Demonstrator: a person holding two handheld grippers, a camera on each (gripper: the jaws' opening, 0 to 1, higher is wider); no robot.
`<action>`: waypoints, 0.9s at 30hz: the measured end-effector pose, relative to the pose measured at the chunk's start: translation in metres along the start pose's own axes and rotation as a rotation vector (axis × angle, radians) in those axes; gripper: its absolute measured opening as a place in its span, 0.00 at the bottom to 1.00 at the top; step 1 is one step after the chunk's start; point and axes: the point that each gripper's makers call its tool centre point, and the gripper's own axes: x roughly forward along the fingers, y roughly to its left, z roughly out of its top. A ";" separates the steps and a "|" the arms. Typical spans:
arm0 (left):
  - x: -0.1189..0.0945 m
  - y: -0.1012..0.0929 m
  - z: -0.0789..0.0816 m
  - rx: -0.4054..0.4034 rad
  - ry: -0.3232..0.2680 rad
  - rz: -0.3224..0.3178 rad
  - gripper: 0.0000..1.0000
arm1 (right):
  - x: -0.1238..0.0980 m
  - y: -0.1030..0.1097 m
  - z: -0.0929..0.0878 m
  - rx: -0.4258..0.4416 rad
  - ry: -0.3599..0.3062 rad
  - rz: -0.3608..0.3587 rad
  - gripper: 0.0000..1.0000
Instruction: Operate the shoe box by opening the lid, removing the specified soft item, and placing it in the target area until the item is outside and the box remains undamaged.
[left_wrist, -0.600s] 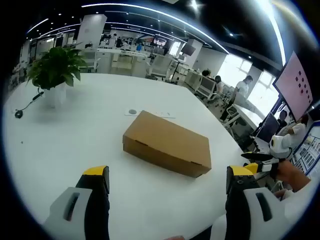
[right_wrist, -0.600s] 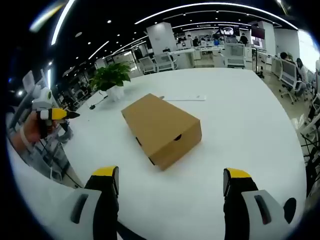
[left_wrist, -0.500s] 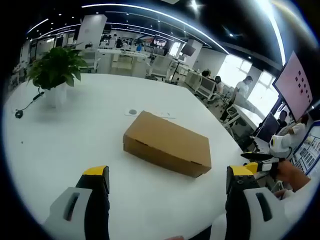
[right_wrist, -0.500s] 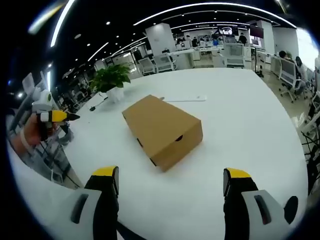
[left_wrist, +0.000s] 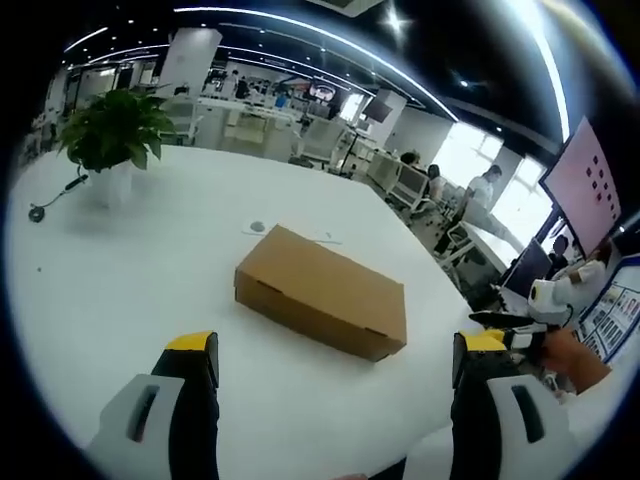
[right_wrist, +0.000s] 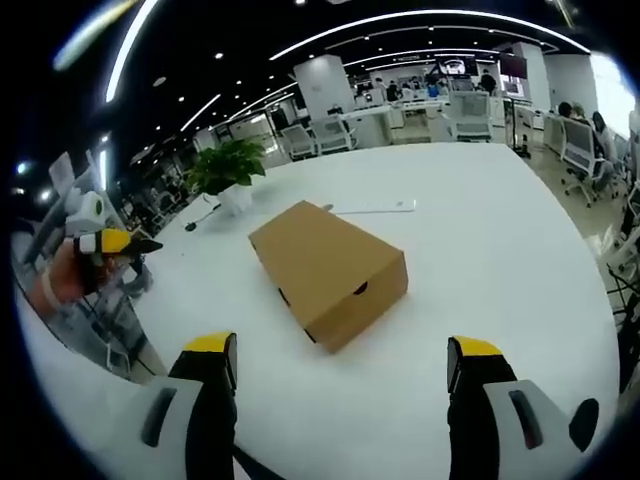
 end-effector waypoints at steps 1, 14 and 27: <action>0.000 0.000 0.000 0.001 0.000 0.000 0.99 | 0.000 0.000 0.000 0.002 -0.001 0.003 0.88; -0.001 0.022 -0.005 0.086 0.051 0.004 0.99 | 0.006 0.016 0.006 0.069 -0.025 -0.025 0.90; -0.004 0.053 0.004 0.104 0.069 -0.058 0.99 | 0.017 0.029 0.007 0.109 -0.062 -0.087 0.89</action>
